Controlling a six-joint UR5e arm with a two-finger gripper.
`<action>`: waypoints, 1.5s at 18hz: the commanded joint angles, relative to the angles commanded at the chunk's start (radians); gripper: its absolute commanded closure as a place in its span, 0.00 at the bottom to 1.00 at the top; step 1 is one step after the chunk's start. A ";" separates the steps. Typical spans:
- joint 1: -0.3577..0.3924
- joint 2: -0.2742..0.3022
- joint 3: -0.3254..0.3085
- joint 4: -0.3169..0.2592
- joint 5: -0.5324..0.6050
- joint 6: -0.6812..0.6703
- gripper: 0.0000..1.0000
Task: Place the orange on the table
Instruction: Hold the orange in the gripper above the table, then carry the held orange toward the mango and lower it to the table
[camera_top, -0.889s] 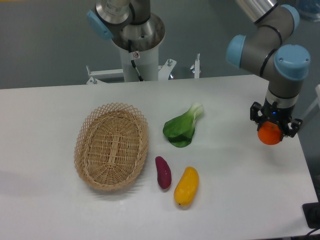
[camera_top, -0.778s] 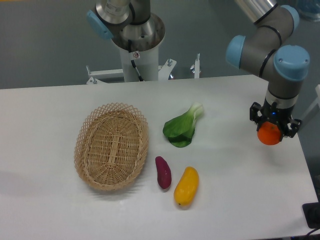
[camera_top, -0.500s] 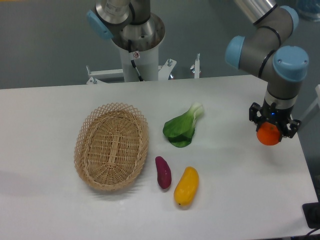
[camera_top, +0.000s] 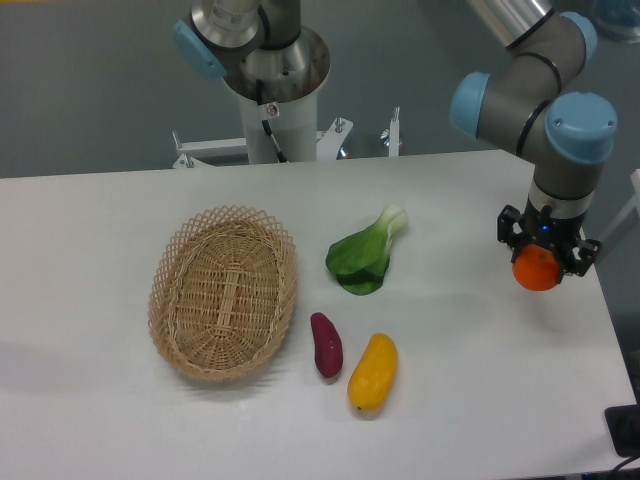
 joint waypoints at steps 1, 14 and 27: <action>0.003 0.002 -0.005 0.005 -0.002 0.005 0.53; -0.094 -0.029 -0.095 0.092 0.041 -0.061 0.51; -0.213 -0.046 -0.097 0.112 0.043 -0.248 0.10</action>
